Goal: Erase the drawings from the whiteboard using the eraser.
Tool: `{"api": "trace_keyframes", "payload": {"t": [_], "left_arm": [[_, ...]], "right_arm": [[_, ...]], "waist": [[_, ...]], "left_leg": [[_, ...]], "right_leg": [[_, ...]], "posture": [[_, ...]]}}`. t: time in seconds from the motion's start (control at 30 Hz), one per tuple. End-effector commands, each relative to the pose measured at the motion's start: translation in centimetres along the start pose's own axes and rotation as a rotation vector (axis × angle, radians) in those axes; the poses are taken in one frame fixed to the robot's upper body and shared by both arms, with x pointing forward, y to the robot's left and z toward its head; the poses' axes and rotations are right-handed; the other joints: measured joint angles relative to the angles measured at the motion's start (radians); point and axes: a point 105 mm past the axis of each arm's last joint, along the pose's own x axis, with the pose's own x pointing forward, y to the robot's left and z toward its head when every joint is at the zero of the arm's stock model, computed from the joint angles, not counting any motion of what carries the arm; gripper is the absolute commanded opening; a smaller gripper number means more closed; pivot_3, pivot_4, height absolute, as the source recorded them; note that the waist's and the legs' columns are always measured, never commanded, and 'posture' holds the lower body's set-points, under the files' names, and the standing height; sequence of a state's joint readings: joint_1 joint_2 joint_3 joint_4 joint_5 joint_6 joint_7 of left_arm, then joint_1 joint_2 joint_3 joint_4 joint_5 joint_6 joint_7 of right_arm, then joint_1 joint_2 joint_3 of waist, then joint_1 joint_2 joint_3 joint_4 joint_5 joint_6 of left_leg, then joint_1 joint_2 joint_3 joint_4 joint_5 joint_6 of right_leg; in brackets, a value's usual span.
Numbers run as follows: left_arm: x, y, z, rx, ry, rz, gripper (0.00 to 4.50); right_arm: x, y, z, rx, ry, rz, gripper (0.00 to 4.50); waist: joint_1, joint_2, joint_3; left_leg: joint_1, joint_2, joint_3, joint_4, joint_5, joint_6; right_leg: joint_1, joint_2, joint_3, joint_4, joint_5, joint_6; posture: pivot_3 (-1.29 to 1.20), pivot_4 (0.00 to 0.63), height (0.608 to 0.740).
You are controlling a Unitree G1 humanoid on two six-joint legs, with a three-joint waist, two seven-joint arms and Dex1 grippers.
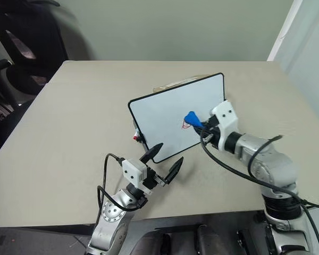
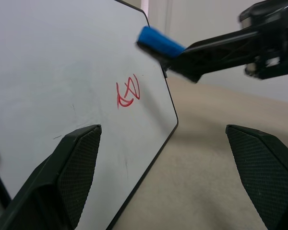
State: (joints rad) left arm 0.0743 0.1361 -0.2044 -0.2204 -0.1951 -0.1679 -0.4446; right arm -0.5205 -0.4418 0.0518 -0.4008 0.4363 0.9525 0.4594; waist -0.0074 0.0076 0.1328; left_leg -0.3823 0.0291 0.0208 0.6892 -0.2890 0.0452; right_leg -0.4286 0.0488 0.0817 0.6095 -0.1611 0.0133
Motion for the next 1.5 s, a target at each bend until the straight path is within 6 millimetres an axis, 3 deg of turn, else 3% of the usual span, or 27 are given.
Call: {"api": "trace_keyframes", "payload": {"t": [0.03, 0.13, 0.3, 0.63, 0.77, 0.87, 1.03, 1.17, 1.3, 1.5], "left_arm": [[-0.1, 0.0, 1.5, 0.019, -0.053, 0.010, 4.50], [-0.3, 0.2, 1.6, 0.021, -0.053, 0.017, 4.50], [-0.6, 0.6, 2.0, 0.025, -0.056, 0.034, 4.50], [-0.9, 0.9, 2.2, 0.031, -0.051, 0.038, 4.50], [-0.8, 0.9, 2.3, 0.029, -0.053, 0.036, 4.50], [-0.9, 0.9, 2.3, 0.026, -0.056, 0.035, 4.50], [-0.8, 0.9, 2.4, 0.027, -0.058, 0.034, 4.50], [-0.8, 1.0, 2.4, 0.028, -0.059, 0.036, 4.50], [-0.8, 0.9, 2.5, 0.027, -0.062, 0.038, 4.50], [-1.0, 0.8, 2.7, 0.027, -0.066, 0.039, 4.50]], "right_arm": [[0.8, -0.2, 0.9, -0.037, -0.036, -0.018, 0.52], [1.5, -0.3, 0.4, -0.029, -0.025, -0.018, 0.52], [2.7, -0.7, -2.3, 0.001, 0.052, -0.037, 0.52], [2.8, -0.5, -5.6, -0.014, 0.176, -0.050, 0.52], [2.7, -0.5, -4.8, -0.028, 0.147, -0.051, 0.52], [2.7, -0.8, -2.3, -0.032, 0.062, -0.060, 0.52], [2.4, -2.8, 0.5, -0.046, -0.008, -0.135, 0.52], [2.3, -3.4, 1.5, -0.055, -0.035, -0.164, 0.52], [2.5, -3.1, 0.9, -0.043, -0.023, -0.159, 0.52], [3.1, -2.5, -3.4, -0.010, 0.106, -0.140, 0.52]], "waist": [[0.001, 0.000, 0.000], [0.001, 0.000, 0.000], [0.000, 0.000, 0.000], [-0.004, 0.000, 0.000], [-0.005, 0.000, 0.000], [-0.007, 0.000, 0.000], [-0.010, 0.000, 0.000], [-0.008, 0.000, 0.000], [-0.009, 0.000, 0.000], [-0.009, 0.000, 0.000]], "left_leg": [[0.000, 0.000, 0.000, 0.000, 0.000, 0.000], [0.000, 0.000, 0.000, 0.000, 0.000, 0.000], [0.000, 0.000, 0.000, -0.001, 0.000, 0.000], [0.000, 0.000, 0.000, 0.000, 0.000, 0.000], [0.000, 0.000, 0.000, 0.000, 0.002, -0.002], [0.000, 0.000, 0.000, 0.000, 0.002, -0.002], [-0.001, 0.000, 0.000, -0.001, 0.002, -0.002], [-0.001, 0.000, 0.000, -0.002, 0.002, -0.002], [-0.001, 0.000, 0.000, -0.004, 0.002, -0.002], [-0.001, 0.000, 0.000, -0.005, 0.002, -0.002]], "right_leg": [[0.000, 0.000, 0.000, 0.000, 0.000, 0.000], [0.000, 0.000, 0.000, 0.000, 0.001, -0.001], [-0.001, 0.000, 0.000, 0.001, 0.003, -0.004], [0.000, 0.000, 0.000, 0.001, 0.003, -0.004], [-0.001, 0.000, 0.000, 0.001, 0.006, -0.004], [-0.001, 0.000, 0.000, 0.001, 0.007, -0.004], [-0.002, 0.000, 0.000, 0.000, 0.007, -0.004], [-0.002, 0.000, 0.000, 0.000, 0.006, -0.006], [-0.003, 0.000, 0.000, 0.000, 0.005, -0.008], [-0.003, 0.000, 0.000, 0.000, 0.004, -0.008]], "posture": [[0.00, 0.150, 0.740], [0.00, 0.150, 0.740], [0.00, 0.150, 0.740], [0.00, 0.150, 0.740], [0.00, 0.150, 0.740], [0.00, 0.150, 0.740], [0.00, 0.150, 0.740], [0.00, 0.150, 0.740], [0.00, 0.150, 0.740], [0.00, 0.150, 0.740]]}}
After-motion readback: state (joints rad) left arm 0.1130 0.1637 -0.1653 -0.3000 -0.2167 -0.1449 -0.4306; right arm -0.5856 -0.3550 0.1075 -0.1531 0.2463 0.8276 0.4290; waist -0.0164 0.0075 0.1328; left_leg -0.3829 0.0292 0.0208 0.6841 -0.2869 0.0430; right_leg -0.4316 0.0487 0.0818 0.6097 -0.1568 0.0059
